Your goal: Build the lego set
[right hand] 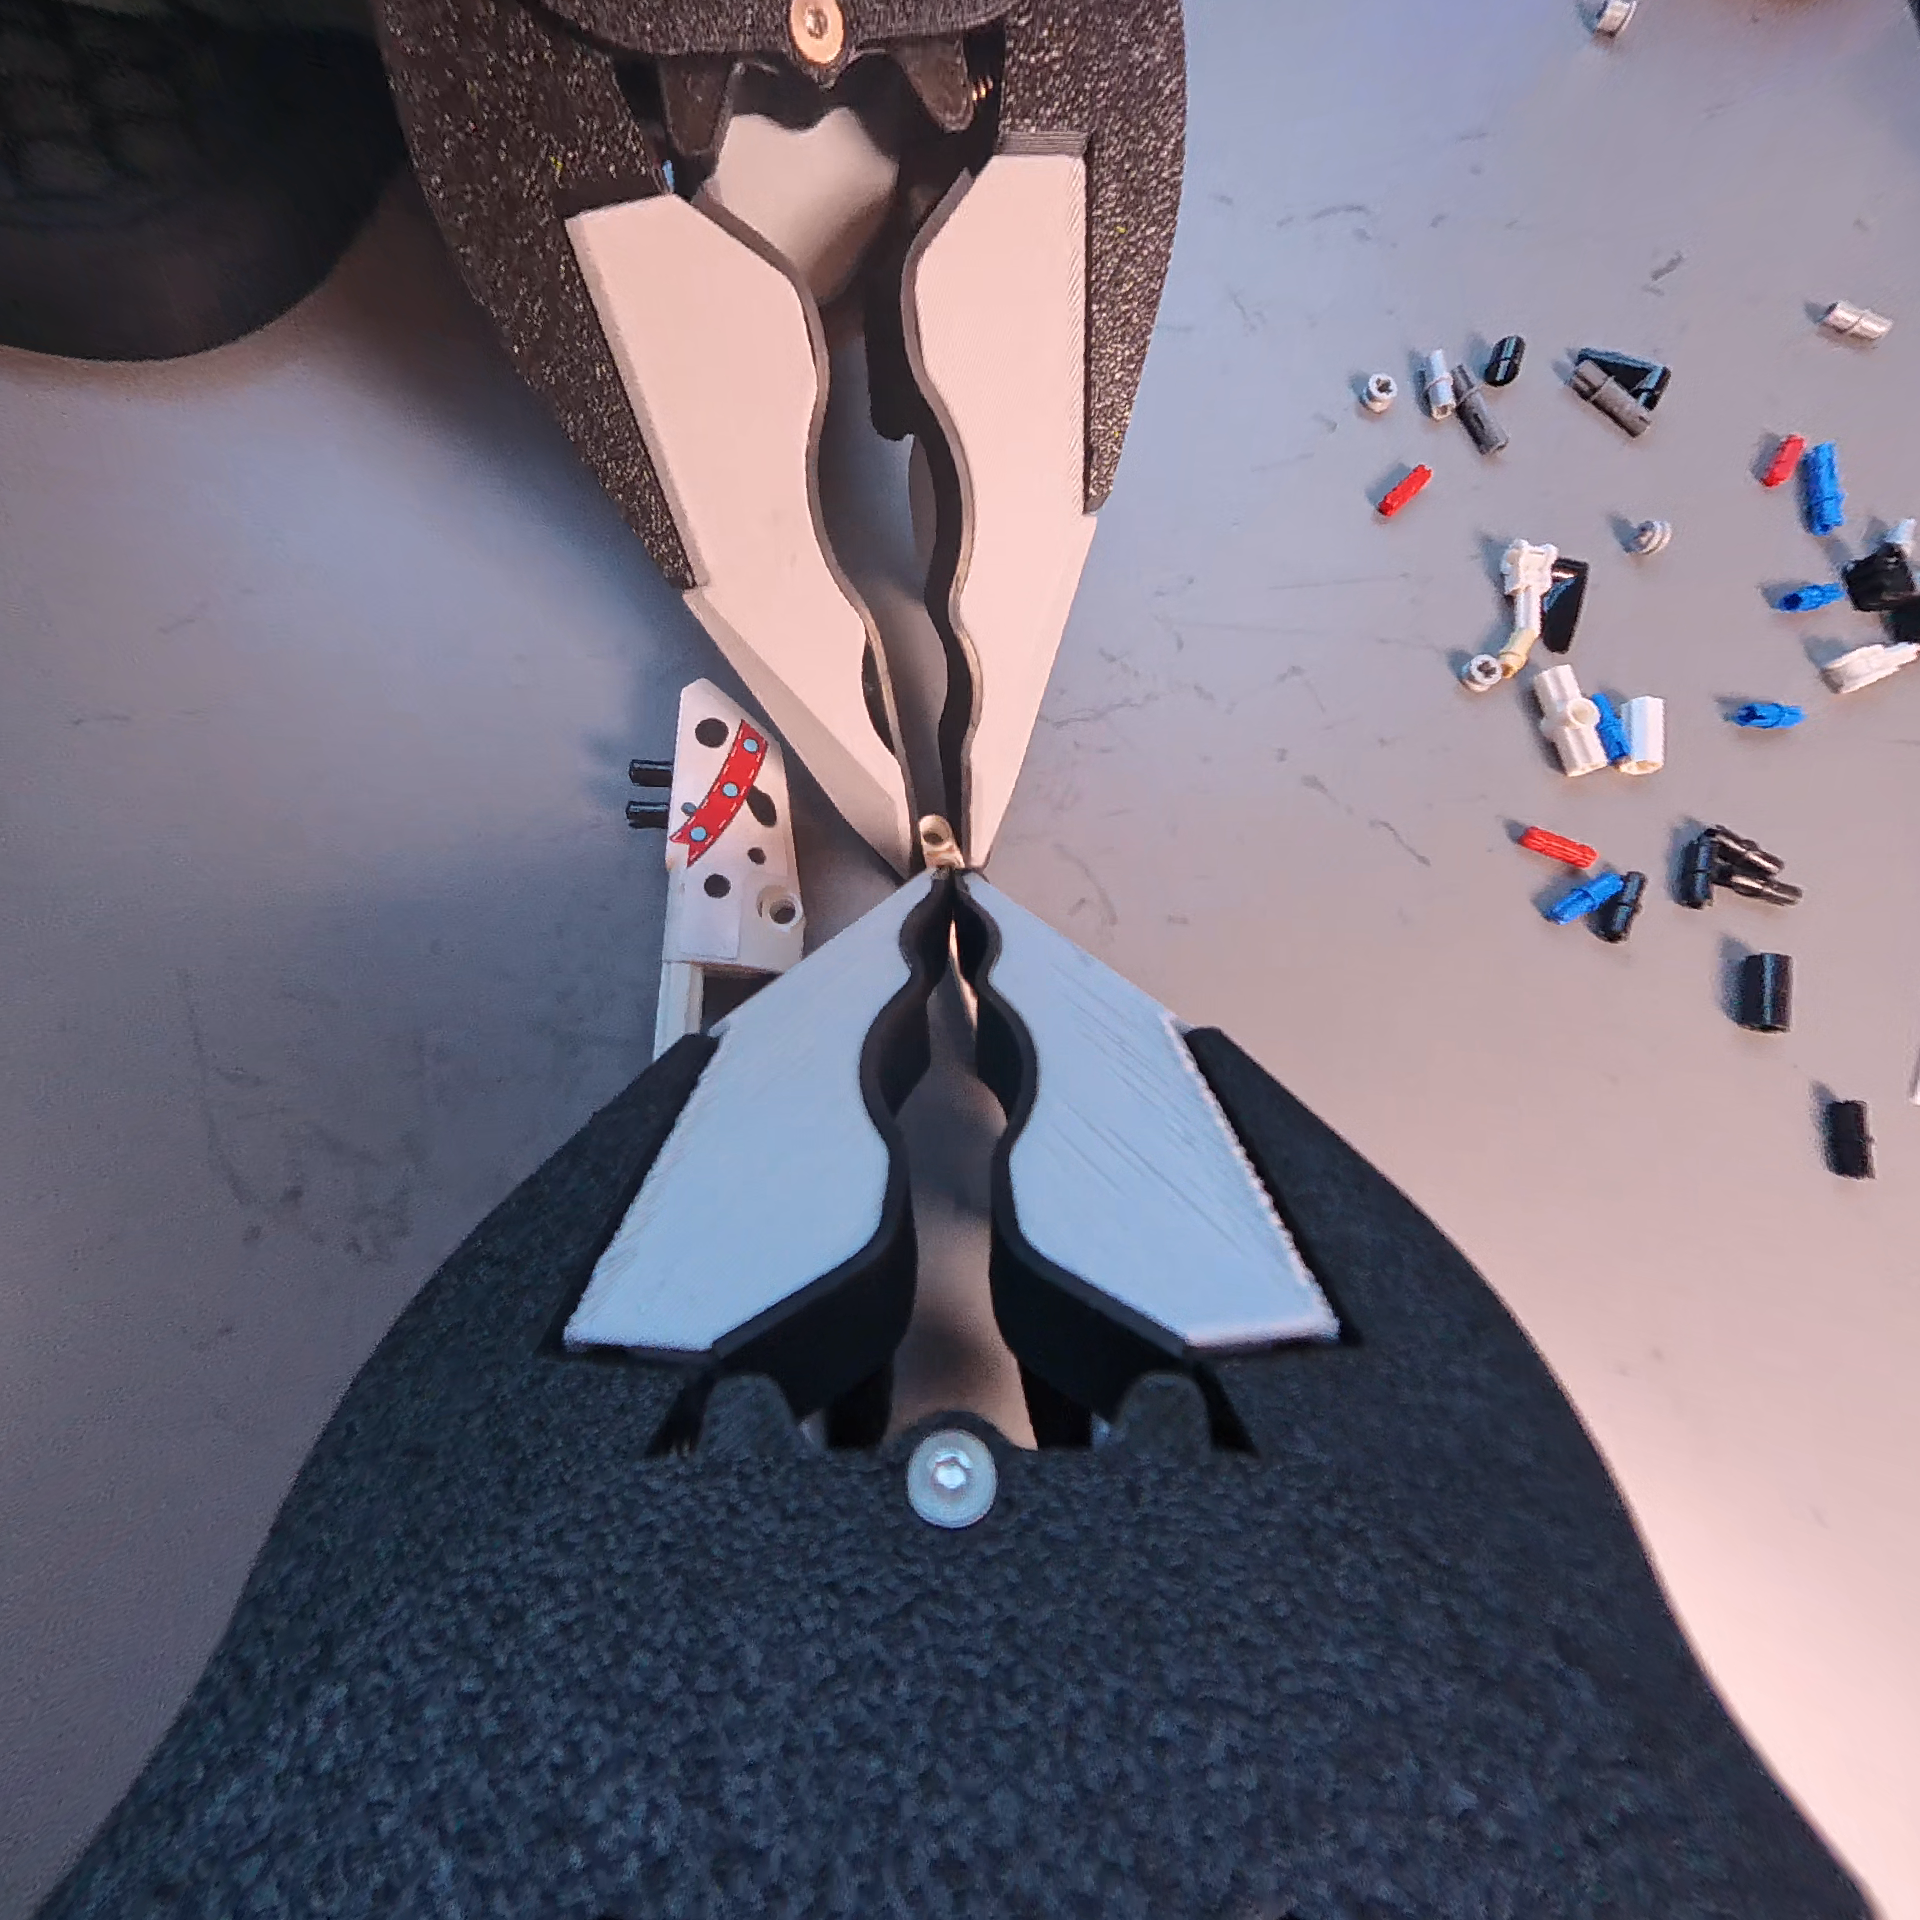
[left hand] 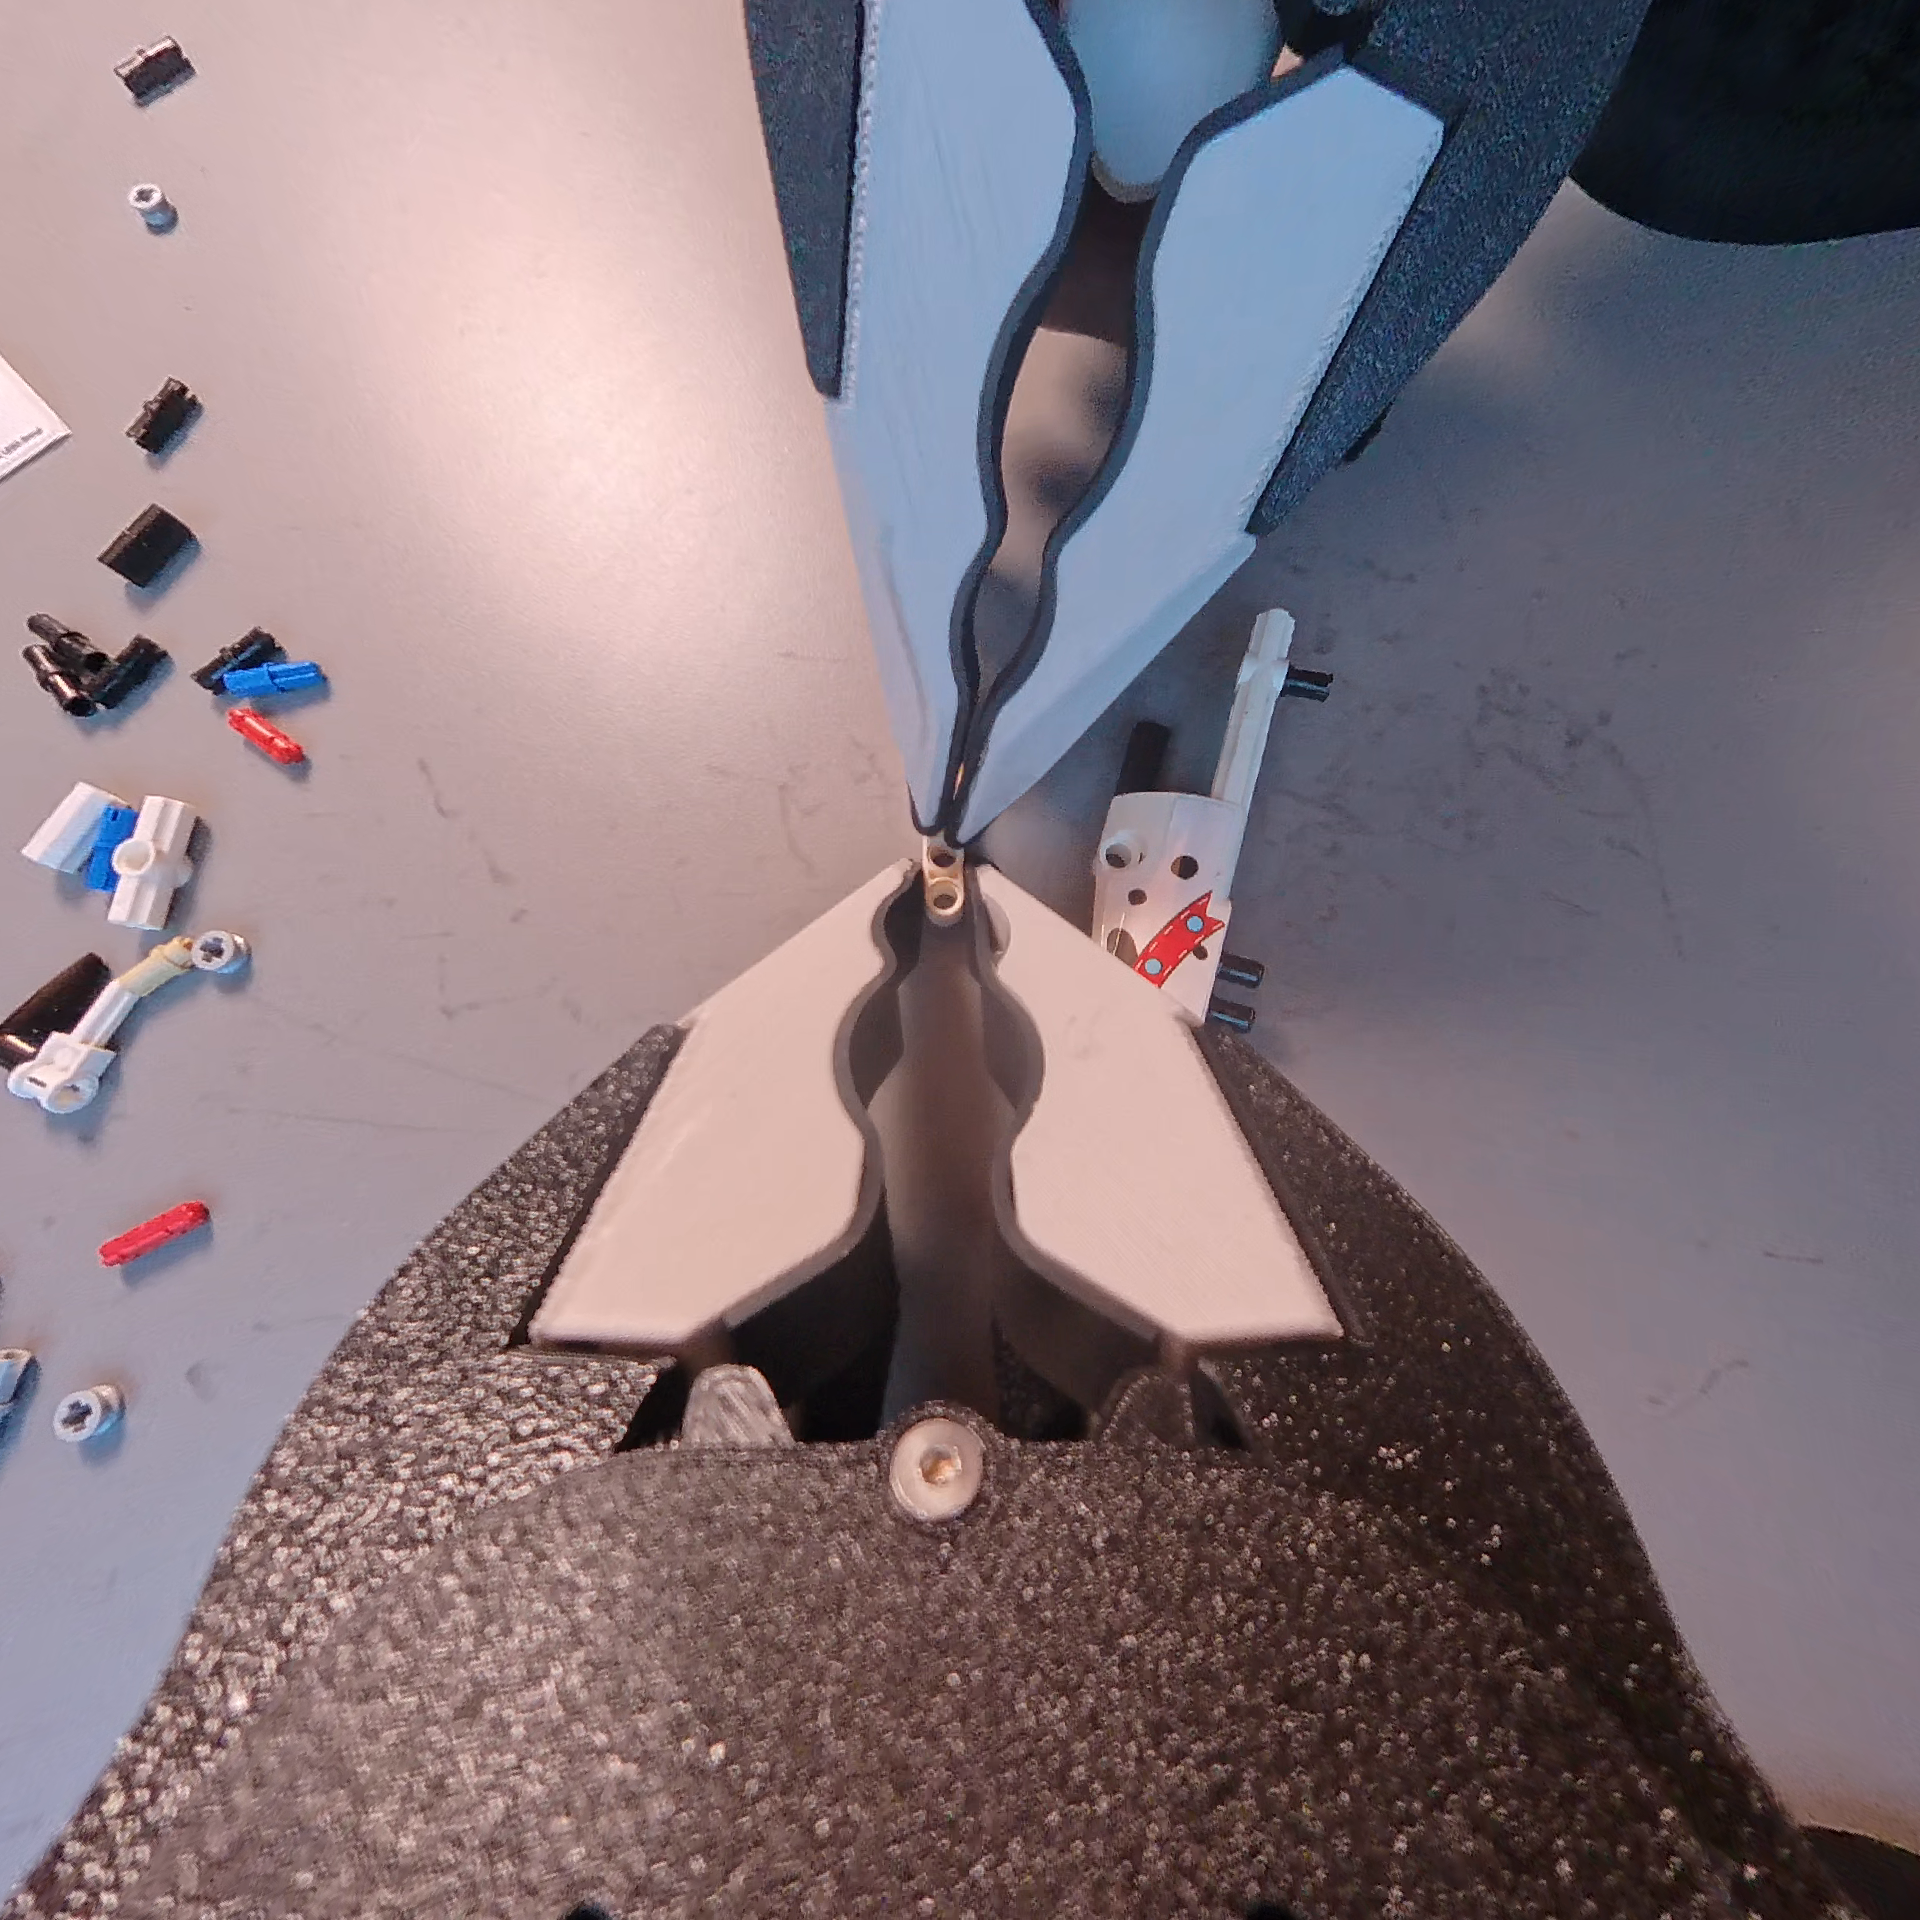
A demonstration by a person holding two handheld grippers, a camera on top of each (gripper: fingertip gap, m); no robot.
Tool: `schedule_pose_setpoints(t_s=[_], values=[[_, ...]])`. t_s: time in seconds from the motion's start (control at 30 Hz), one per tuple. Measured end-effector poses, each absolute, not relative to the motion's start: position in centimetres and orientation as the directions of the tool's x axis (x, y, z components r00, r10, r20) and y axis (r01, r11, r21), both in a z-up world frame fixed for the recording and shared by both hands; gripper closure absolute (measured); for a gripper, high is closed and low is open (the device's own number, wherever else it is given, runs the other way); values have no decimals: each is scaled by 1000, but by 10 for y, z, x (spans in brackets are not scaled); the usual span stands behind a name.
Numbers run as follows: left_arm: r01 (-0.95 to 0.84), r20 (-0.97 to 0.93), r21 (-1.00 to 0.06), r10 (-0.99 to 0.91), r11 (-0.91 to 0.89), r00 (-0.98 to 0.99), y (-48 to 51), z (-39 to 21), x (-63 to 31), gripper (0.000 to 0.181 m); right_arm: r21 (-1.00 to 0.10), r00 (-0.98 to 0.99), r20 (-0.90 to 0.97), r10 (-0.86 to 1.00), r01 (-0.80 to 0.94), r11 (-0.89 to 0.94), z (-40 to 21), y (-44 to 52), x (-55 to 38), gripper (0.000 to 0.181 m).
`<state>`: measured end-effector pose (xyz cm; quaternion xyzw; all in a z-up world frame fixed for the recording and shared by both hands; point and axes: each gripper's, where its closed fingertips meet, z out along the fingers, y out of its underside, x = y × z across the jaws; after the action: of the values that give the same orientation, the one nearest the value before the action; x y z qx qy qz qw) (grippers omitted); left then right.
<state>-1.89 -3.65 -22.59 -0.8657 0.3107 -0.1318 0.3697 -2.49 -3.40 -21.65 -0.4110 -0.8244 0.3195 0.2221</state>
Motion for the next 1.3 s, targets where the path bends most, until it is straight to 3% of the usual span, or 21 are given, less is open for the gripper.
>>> schedule_pose_setpoints(t_s=[0.33,0.47,0.57,1.07,1.3], values=[[-439,2,-722,-636,-534,771,-37,-226,-19,174,-685,-603,83,794,544,484,-217,-37,-27,181],[-429,37,-725,-653,-539,756,-42,-225,-18,160,-687,-620,88,780,530,498,-214,-40,-29,181],[-425,40,-725,-649,-542,760,-42,-225,-20,159,-693,-630,84,772,520,500,-211,-44,-33,181],[-424,35,-724,-643,-544,765,-41,-225,-21,161,-721,-579,93,810,522,456,-199,-22,-27,181],[-438,5,-722,-637,-535,770,-39,-226,-24,170,-729,-613,24,790,530,433,-194,-39,11,165]])
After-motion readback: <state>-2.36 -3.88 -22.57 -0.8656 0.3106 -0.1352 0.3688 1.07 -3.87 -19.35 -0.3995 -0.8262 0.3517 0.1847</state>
